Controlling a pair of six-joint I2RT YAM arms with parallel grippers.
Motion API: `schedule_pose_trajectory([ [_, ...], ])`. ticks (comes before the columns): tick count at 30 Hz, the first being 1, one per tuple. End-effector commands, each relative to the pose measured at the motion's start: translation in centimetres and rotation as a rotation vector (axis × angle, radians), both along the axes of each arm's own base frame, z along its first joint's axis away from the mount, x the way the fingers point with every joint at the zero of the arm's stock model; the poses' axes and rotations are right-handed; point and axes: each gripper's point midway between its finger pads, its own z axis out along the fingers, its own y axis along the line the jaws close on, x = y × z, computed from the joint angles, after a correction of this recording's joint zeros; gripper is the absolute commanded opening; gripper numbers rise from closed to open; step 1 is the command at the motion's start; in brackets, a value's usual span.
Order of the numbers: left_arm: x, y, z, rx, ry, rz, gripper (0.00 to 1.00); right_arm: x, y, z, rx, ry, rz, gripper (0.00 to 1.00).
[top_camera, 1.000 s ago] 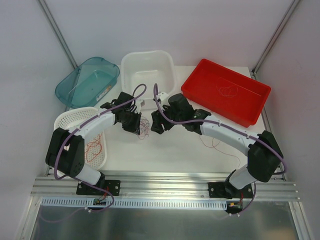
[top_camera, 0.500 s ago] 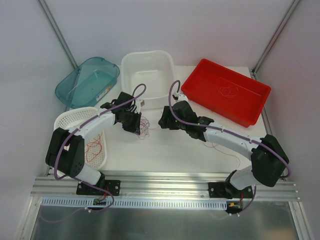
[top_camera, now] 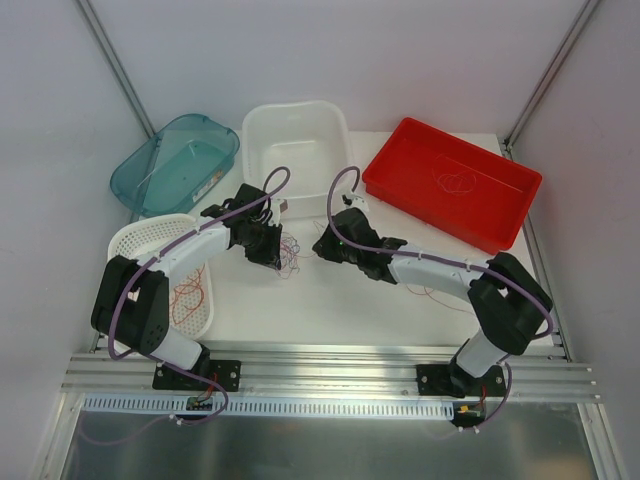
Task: Untangle the cables
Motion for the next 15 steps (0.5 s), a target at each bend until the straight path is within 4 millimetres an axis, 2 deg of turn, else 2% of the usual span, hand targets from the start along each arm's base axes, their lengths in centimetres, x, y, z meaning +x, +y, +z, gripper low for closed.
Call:
schedule_pose_trajectory([
  [1, 0.2, -0.5, 1.2, -0.03, -0.039, 0.011, 0.09, 0.5, 0.6, 1.6, 0.075, -0.029, -0.033, 0.07],
  [2, 0.2, -0.5, 1.2, -0.029, -0.043, 0.013, 0.09, 0.4, 0.3, 1.4, 0.061, -0.028, -0.037, 0.01],
  [7, 0.2, -0.2, 1.5, -0.028, -0.057, 0.029, 0.09, 0.0, -0.5, 2.1, 0.05, -0.051, -0.03, 0.01],
  [10, 0.1, 0.1, 1.4, -0.014, -0.061, 0.044, 0.13, -0.2, -1.8, 2.9, 0.029, -0.074, -0.051, 0.01],
  [11, 0.1, 0.3, 1.4, -0.006, -0.066, 0.054, 0.14, -0.1, -2.8, 2.7, -0.005, -0.083, -0.065, 0.01],
  [12, 0.1, 0.9, 1.0, 0.024, -0.071, 0.074, 0.16, -0.1, -3.6, 4.3, 0.006, -0.114, -0.076, 0.01],
  [13, 0.1, 1.2, 0.9, 0.031, -0.072, 0.087, 0.18, -0.2, -4.2, 4.9, -0.004, -0.129, -0.084, 0.01],
  [14, 0.0, 1.3, 1.0, 0.036, -0.074, 0.109, 0.2, 0.0, -5.7, 5.3, -0.045, -0.145, -0.106, 0.01],
  [15, -0.1, 1.6, 0.8, 0.045, -0.071, 0.124, 0.22, -0.1, -6.6, 7.3, -0.029, -0.185, -0.118, 0.01],
])
